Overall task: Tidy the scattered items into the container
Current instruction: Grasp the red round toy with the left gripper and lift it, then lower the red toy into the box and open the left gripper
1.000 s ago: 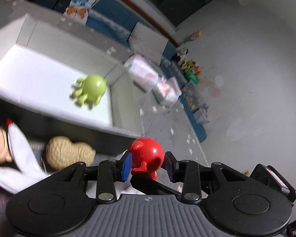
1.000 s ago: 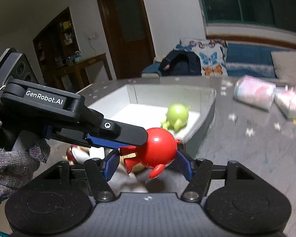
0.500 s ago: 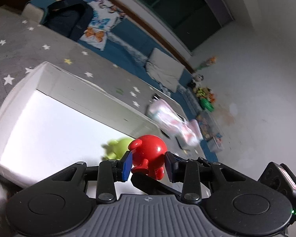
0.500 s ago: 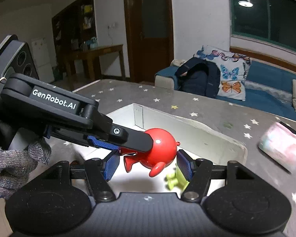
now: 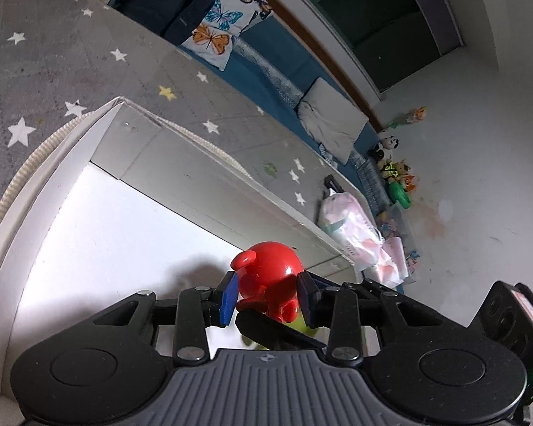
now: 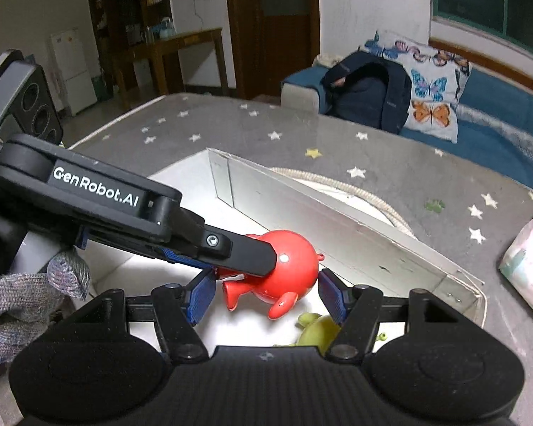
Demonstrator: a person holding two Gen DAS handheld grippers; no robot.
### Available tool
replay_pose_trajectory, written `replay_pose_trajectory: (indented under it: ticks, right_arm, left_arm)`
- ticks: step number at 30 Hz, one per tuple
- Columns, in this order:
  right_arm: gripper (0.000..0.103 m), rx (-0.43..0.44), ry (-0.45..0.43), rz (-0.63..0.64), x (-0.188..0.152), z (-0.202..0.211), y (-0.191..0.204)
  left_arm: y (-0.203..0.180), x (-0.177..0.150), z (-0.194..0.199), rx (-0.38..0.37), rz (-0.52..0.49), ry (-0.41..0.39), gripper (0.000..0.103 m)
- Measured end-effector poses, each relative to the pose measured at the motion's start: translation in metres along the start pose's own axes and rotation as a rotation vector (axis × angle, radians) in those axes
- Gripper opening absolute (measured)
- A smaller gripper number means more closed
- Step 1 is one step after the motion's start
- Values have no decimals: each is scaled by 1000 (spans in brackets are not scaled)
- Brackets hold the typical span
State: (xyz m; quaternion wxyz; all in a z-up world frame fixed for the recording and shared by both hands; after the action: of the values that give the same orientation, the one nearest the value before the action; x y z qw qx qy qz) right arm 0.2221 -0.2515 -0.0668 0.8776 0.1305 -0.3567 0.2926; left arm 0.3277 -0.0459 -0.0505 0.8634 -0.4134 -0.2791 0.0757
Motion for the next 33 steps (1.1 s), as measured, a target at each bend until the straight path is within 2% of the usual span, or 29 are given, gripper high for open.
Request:
replay_pose_trajectory:
  ticks: [20,33]
  right_arm:
    - [65,-43,99,64,0,-30,-5]
    - [65,-45,109,66,-3,-30,-6]
  left_arm:
    - [12,2,-9,49,23,26,38]
    - [13,2,-10,69,22,34,38]
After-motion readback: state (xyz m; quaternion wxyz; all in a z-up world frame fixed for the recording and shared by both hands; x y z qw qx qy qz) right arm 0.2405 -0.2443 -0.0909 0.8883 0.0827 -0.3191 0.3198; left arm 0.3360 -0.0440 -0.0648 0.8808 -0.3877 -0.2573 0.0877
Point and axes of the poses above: each gripper's, at about its wrist camera, not at the fingertips, and z roughly against the way its jaws point, y to its left, x to its top, the point moved 8 cm from there along -z, roughly the way its jaws point, and after that the axes turned 4 degrees about -x, right-handed, at the moved point
